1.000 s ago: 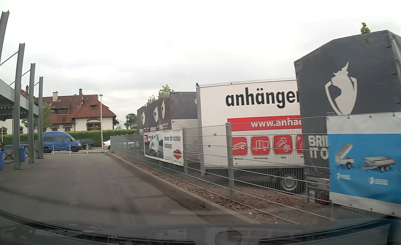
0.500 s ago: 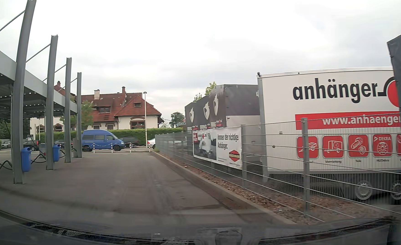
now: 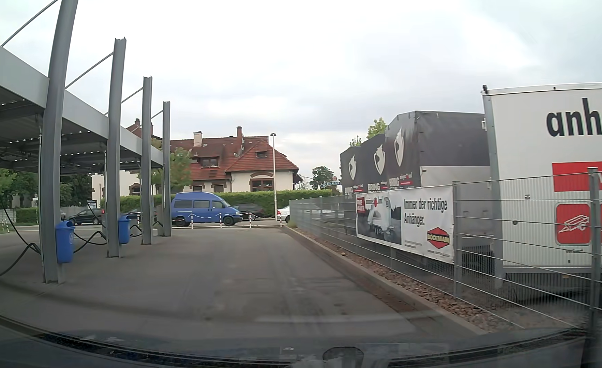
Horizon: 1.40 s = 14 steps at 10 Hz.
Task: Follow the waypoints while adhering to traffic rules and regulations
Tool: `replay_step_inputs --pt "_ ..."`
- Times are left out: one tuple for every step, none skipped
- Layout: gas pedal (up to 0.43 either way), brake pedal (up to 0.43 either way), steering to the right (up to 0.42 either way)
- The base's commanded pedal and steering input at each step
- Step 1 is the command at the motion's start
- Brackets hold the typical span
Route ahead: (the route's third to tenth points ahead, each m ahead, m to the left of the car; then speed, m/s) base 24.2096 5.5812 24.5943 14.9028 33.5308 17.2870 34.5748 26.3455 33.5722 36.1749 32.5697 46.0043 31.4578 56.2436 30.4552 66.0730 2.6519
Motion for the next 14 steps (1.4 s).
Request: replay_step_inputs --pt "0.047 0.0 -0.302" --pt "0.047 0.0 -0.264" --pt "0.039 0.0 -0.237" --pt "0.028 0.0 -0.204" --pt "0.008 0.0 -0.175" --pt "0.008 0.0 -0.154" --pt "0.008 0.0 -0.121" --pt "0.008 0.0 -0.094" --pt "0.008 0.0 -0.084" --pt "0.02 0.0 -0.08" --pt "0.02 0.0 -0.072" --pt "0.02 0.0 -0.055" --pt "0.02 0.0 -0.045" --pt "0.02 0.0 -0.036"
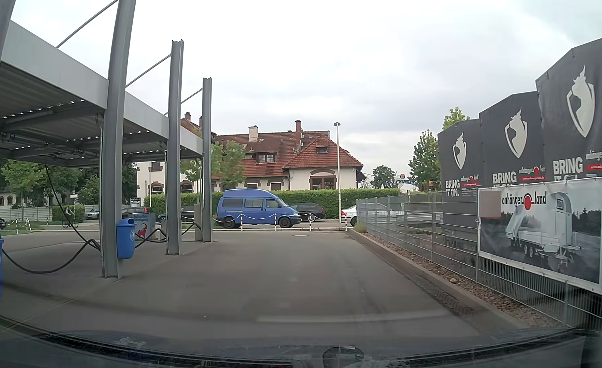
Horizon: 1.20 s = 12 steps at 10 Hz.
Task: Follow the waypoints while adhering to traffic rules and regulations
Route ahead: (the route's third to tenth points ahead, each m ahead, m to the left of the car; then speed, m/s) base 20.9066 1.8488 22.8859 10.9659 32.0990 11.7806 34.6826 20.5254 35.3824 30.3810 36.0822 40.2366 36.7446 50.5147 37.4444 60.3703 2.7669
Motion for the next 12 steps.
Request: replay_step_inputs --pt "0.02 0.0 -0.034" --pt "0.02 0.0 -0.025" --pt "0.02 0.0 -0.008" --pt "0.02 0.0 0.007" --pt "0.02 0.0 0.013" --pt "0.02 0.0 0.013" --pt "0.02 0.0 0.012" --pt "0.008 0.0 0.011" --pt "0.008 0.0 0.011" --pt "0.0 0.0 0.011" --pt "0.0 0.0 0.009" --pt "0.0 0.0 0.008"
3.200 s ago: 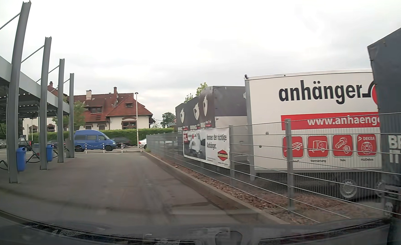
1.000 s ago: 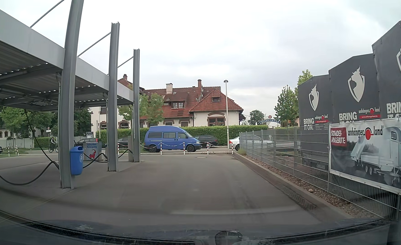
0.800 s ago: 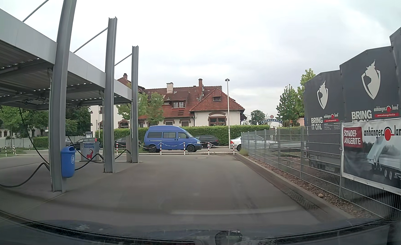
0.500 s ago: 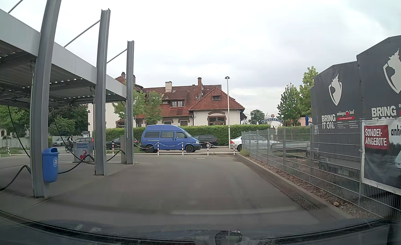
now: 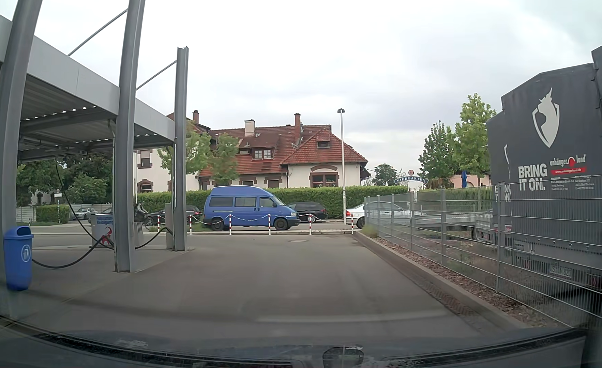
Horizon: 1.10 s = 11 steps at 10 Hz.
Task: Follow the waypoints while adhering to traffic rules and regulations
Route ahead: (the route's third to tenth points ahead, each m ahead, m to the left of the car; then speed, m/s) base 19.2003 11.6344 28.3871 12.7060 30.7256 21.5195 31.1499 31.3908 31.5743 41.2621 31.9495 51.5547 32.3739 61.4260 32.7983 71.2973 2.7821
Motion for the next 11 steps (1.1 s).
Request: replay_step_inputs --pt "0.0 0.0 0.008" --pt "0.0 0.0 0.008" --pt "0.0 0.0 0.007" --pt "0.0 0.0 0.007" --pt "0.0 0.0 0.007" --pt "0.0 0.0 0.006" --pt "0.0 0.0 0.006" --pt "0.0 0.0 0.006" --pt "0.0 0.0 0.006" --pt "0.0 0.0 0.005" --pt "0.0 0.0 0.006"
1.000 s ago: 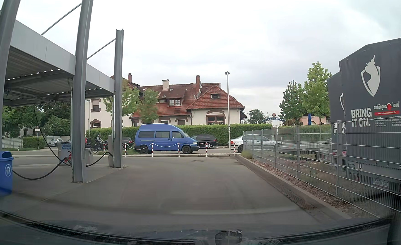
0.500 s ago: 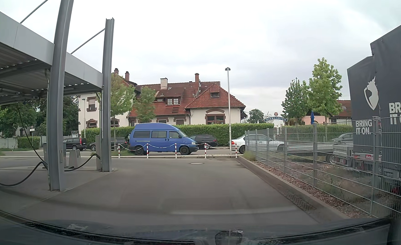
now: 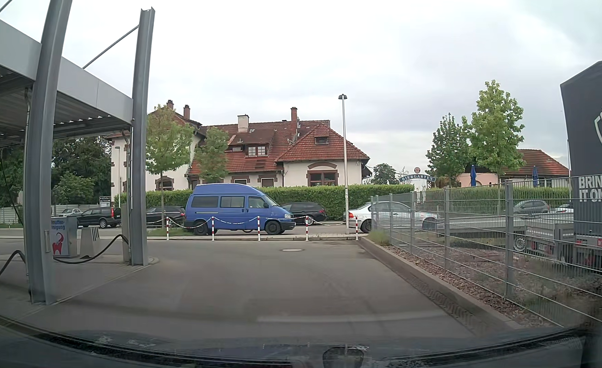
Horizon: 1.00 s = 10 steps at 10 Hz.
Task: Follow the waypoints while adhering to traffic rules and regulations
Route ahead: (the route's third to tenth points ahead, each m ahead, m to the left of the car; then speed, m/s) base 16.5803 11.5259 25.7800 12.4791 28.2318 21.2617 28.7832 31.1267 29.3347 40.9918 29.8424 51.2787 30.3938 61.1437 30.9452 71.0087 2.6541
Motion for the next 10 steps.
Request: replay_step_inputs --pt "0.0 0.0 0.006" --pt "0.0 0.0 0.006" --pt "0.0 0.0 0.005" --pt "0.0 0.0 0.005" --pt "0.0 0.0 0.005" --pt "0.0 0.0 0.005" --pt "0.0 0.0 0.005" --pt "0.0 0.0 0.005" --pt "0.0 0.0 0.005" --pt "0.0 0.0 0.005"
